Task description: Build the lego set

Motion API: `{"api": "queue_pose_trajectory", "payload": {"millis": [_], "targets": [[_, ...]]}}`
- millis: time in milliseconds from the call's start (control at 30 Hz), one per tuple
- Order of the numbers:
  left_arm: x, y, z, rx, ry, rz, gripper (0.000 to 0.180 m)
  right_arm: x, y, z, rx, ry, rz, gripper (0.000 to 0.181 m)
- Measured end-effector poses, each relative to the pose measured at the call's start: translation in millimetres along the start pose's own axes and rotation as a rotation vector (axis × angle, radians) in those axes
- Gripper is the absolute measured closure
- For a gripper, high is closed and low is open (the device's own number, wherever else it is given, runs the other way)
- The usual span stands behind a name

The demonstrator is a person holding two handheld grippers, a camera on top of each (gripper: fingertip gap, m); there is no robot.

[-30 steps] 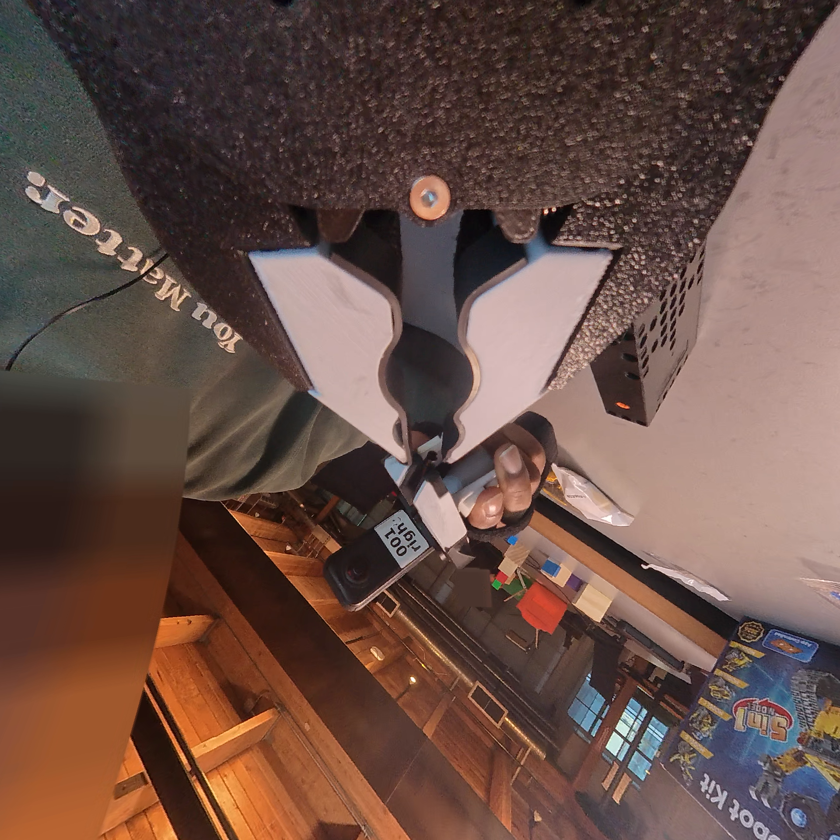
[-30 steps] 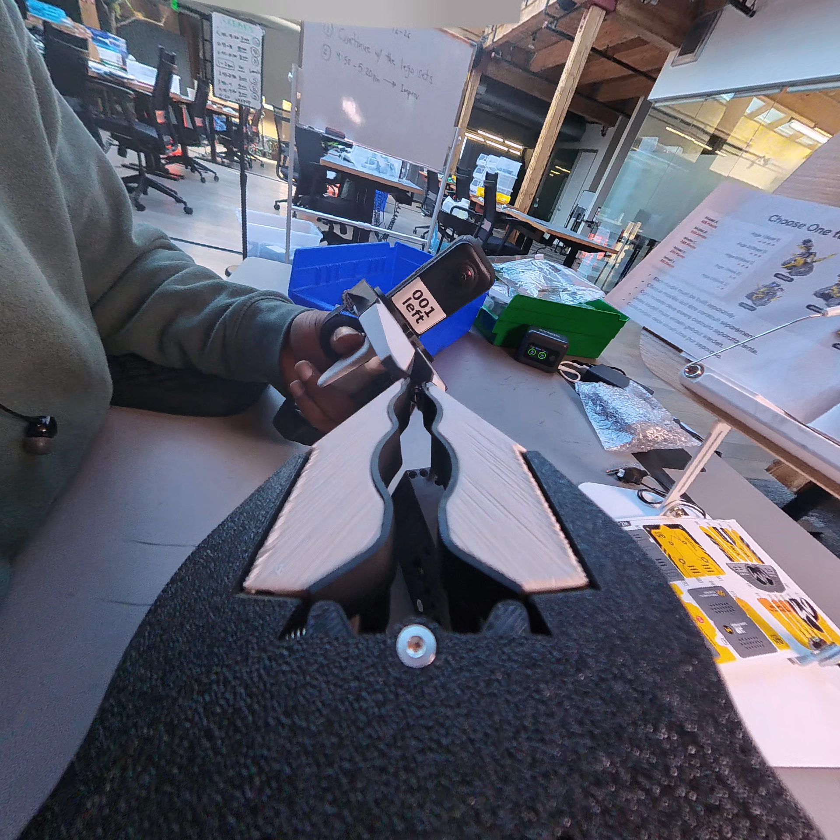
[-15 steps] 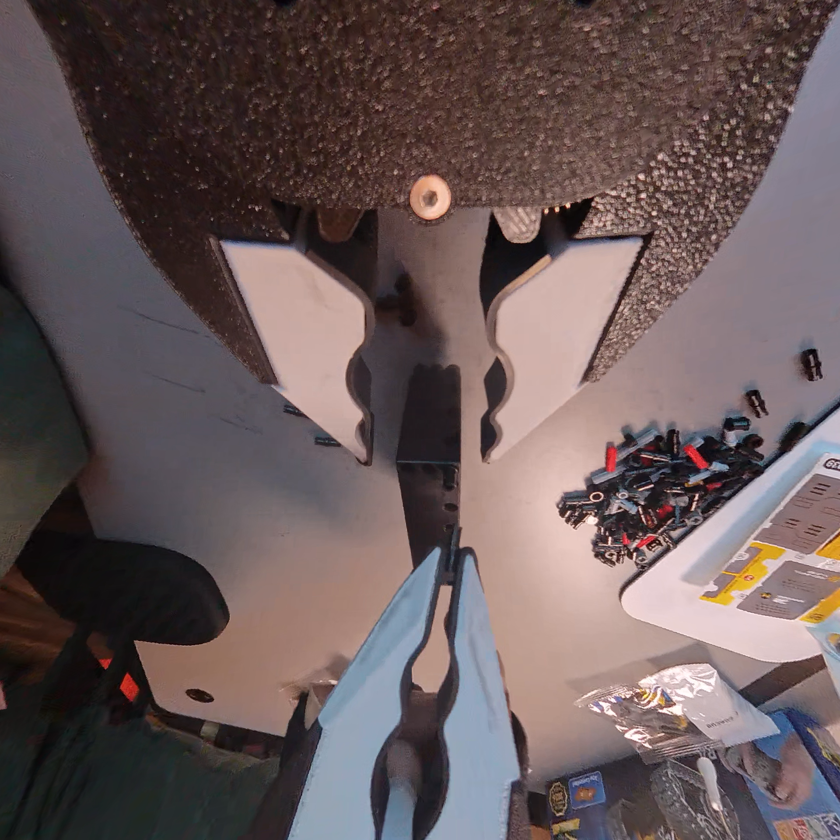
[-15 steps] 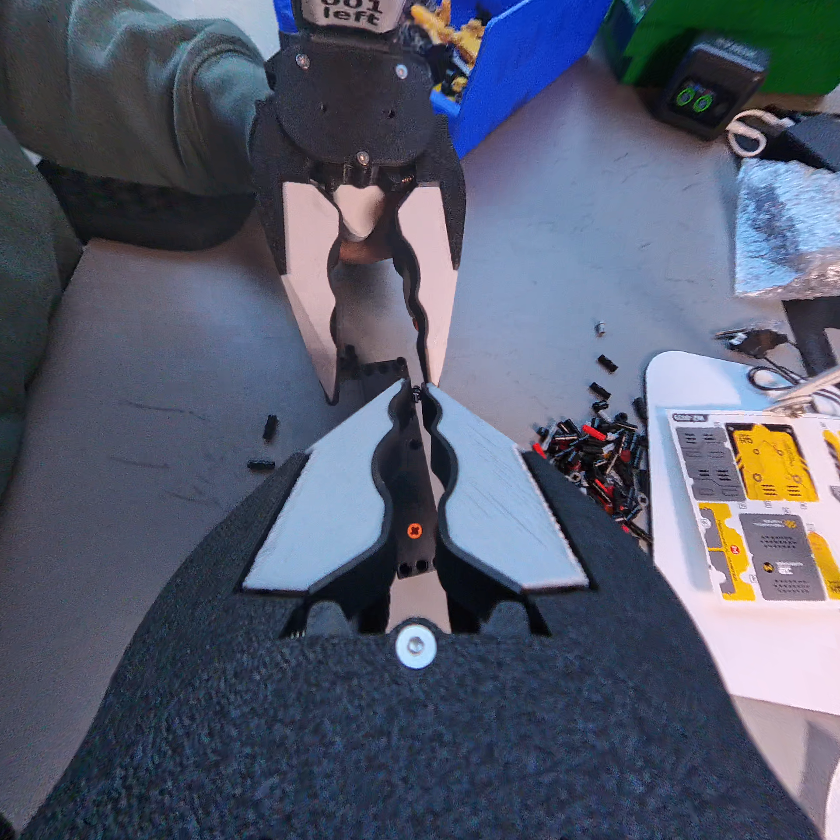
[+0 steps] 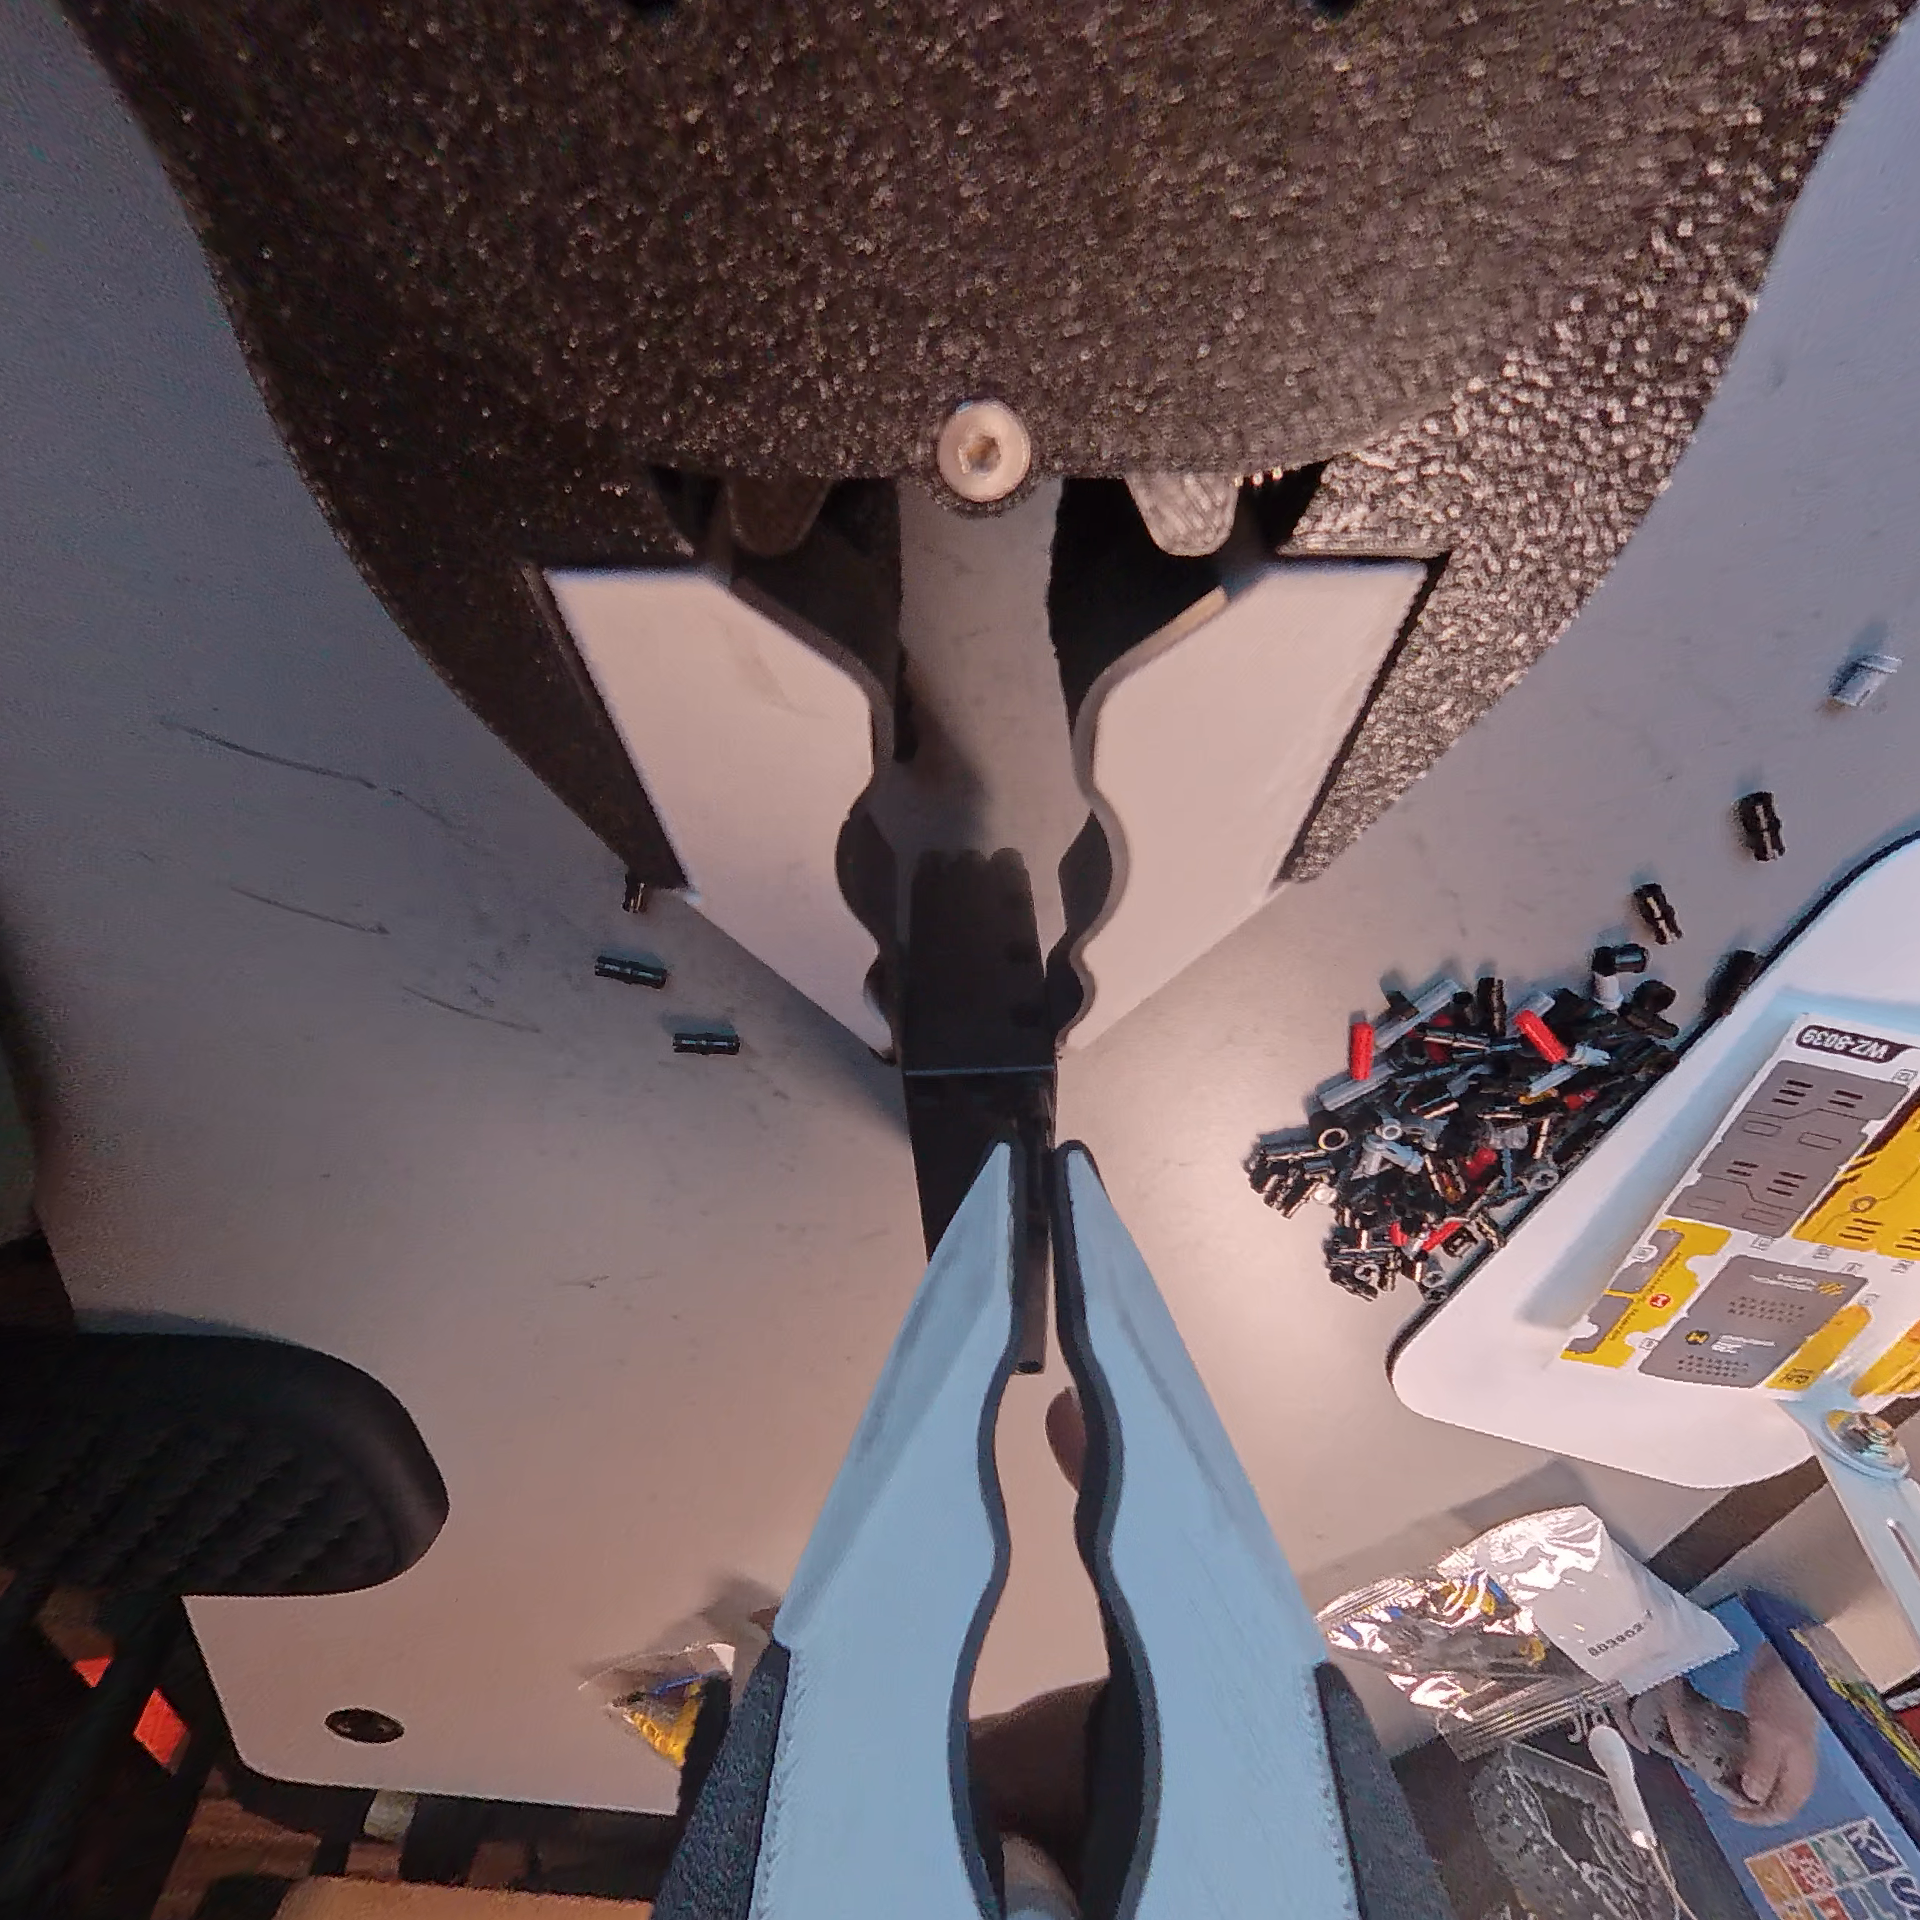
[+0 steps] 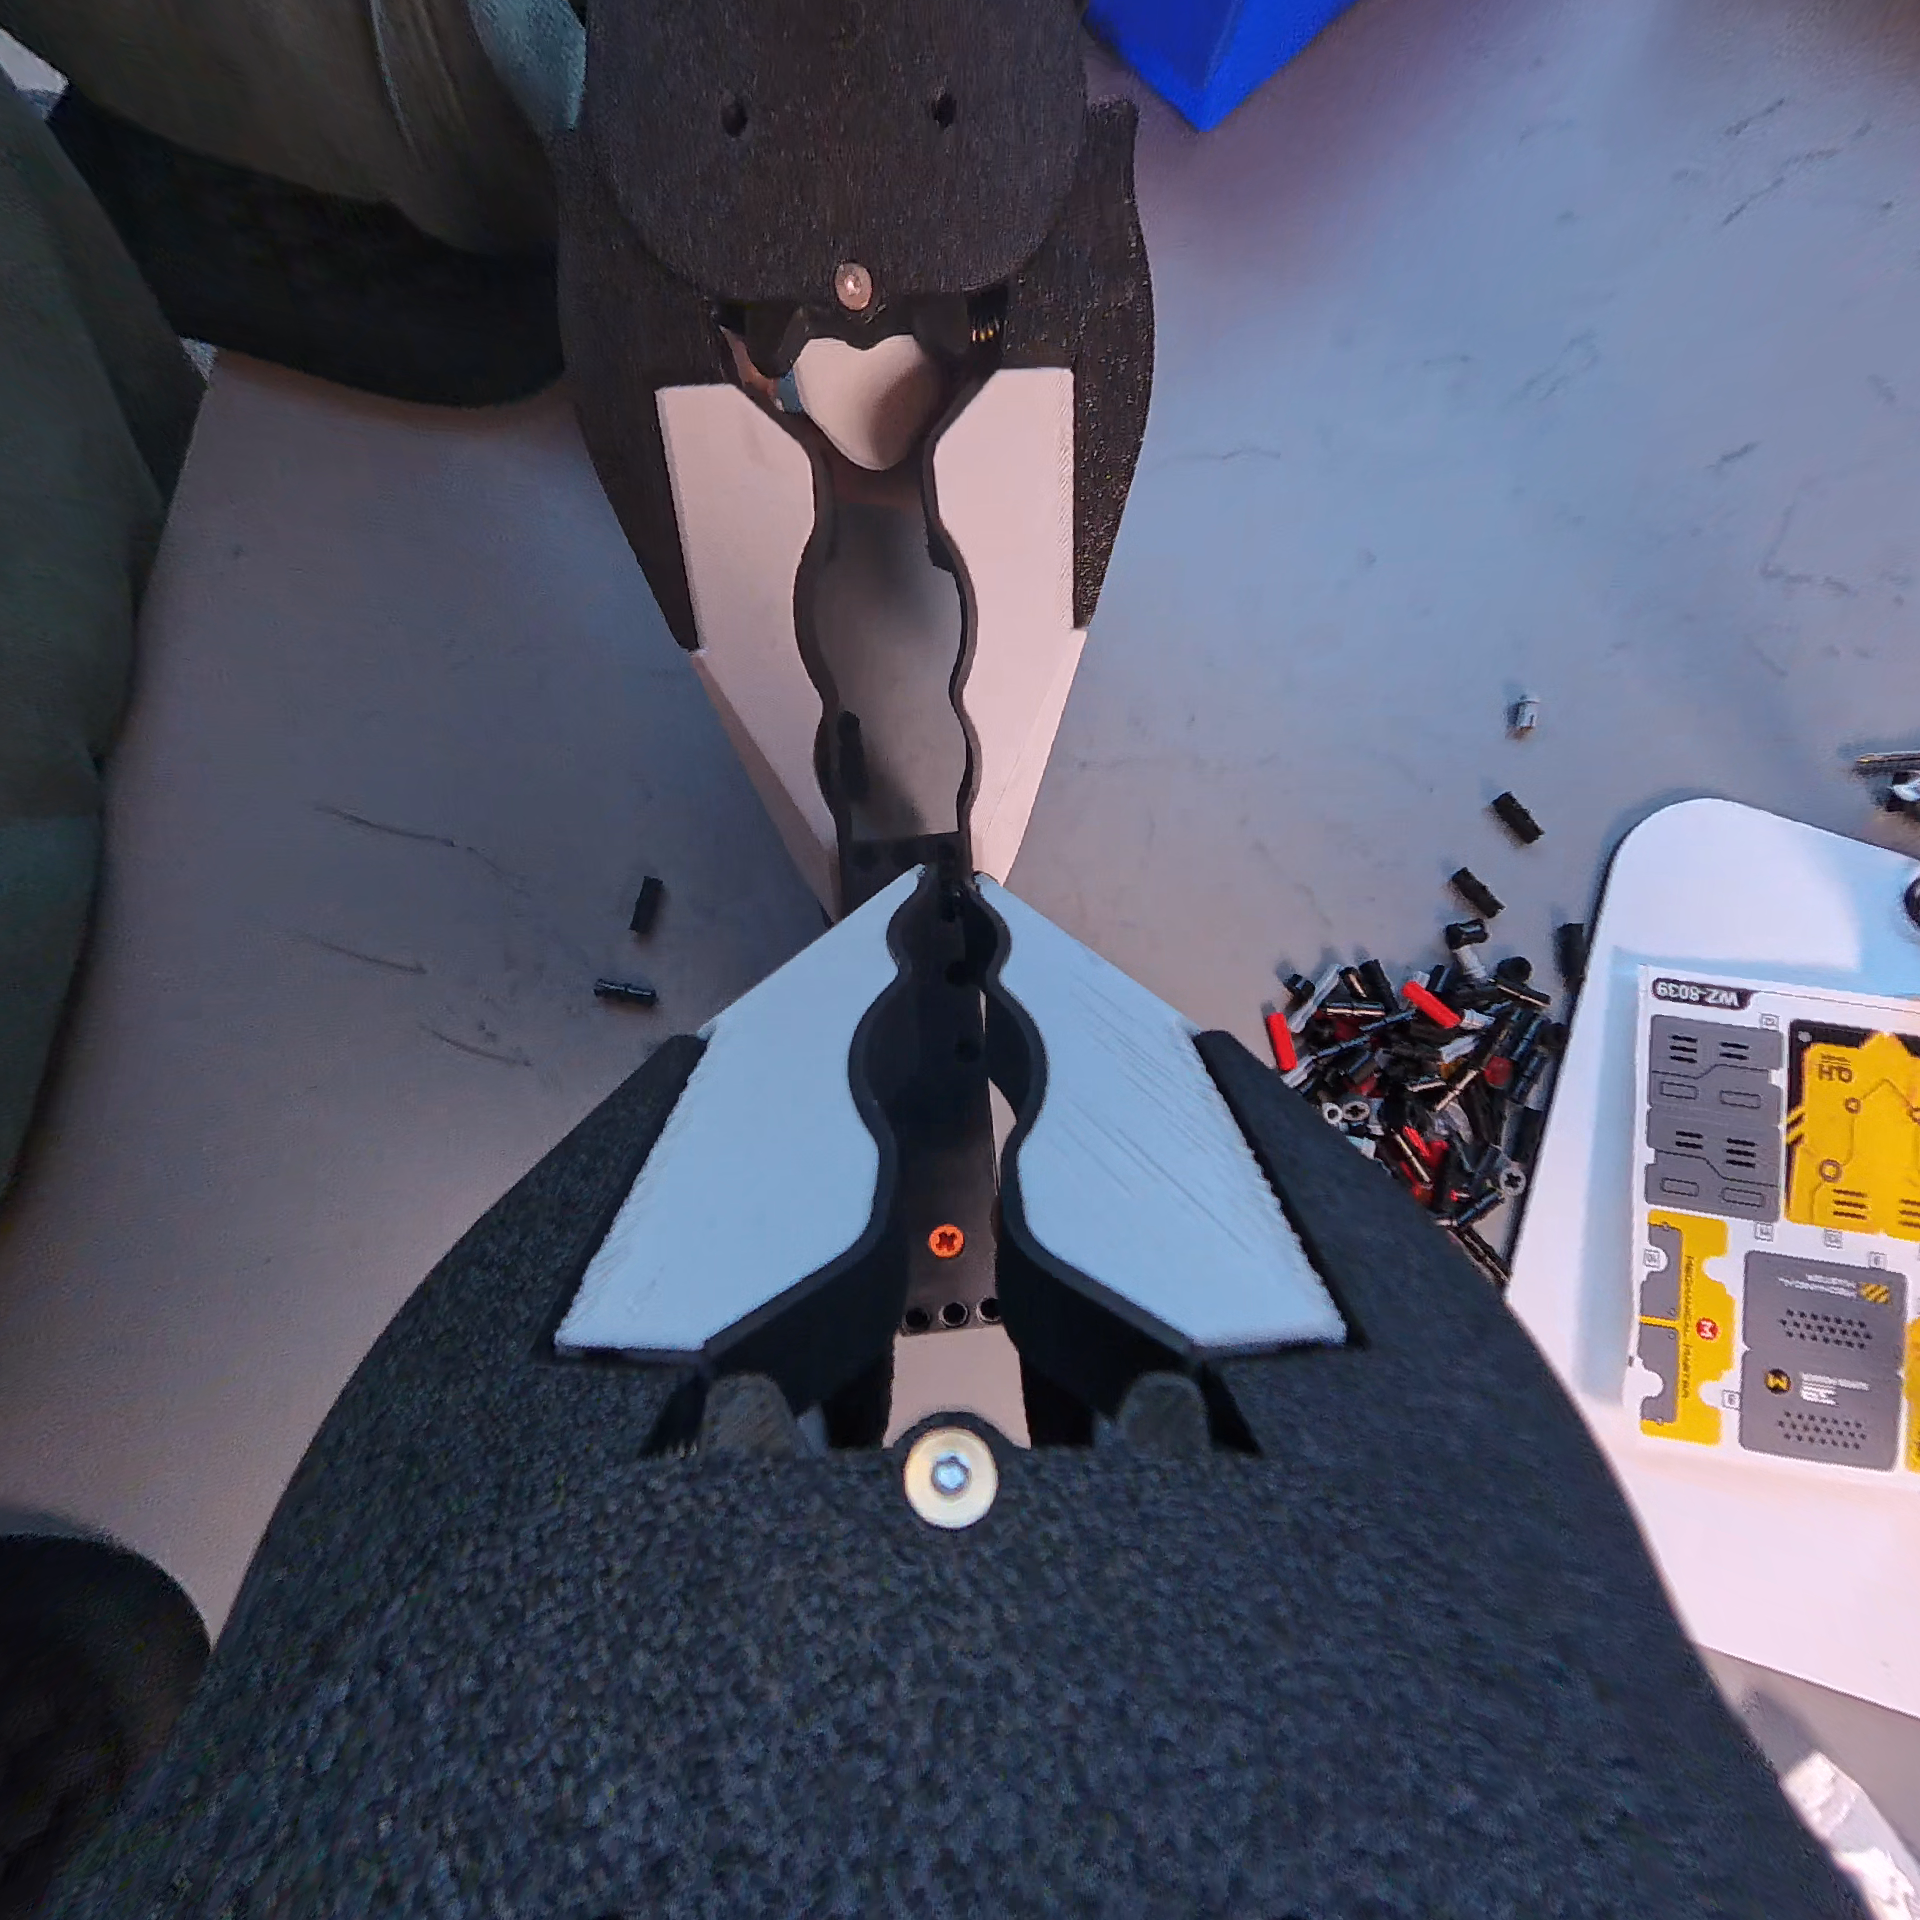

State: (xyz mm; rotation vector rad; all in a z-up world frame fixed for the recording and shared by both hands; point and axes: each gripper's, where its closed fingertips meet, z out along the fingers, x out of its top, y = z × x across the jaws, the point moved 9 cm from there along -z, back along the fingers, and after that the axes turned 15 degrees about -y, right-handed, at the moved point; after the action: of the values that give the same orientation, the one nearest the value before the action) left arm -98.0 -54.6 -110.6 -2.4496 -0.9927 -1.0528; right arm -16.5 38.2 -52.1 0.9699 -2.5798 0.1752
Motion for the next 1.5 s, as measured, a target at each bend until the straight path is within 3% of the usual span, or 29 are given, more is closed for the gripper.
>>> {"api": "queue_pose_trajectory", "payload": {"millis": [300, 567, 900, 1500], "targets": [[3, 4, 1, 0.061, -0.023, 0.044, 0.155, 8, 2, -1, 0.047, -0.088, -0.048, 0.179], [4, 7, 1, 0.083, -0.038, 0.071, 0.156, 2, -1, 1, 0.039, -0.030, -0.073, 0.180], [6, 10, 2, 0.112, -0.057, 0.113, 0.156, 12, -1, 0, 0.061, -0.126, -0.308, 0.180], [4, 8, 3, 0.049, -0.030, 0.077, 0.155, -11, -5, 7, 0.015, 0.165, -0.158, 0.177]]}}
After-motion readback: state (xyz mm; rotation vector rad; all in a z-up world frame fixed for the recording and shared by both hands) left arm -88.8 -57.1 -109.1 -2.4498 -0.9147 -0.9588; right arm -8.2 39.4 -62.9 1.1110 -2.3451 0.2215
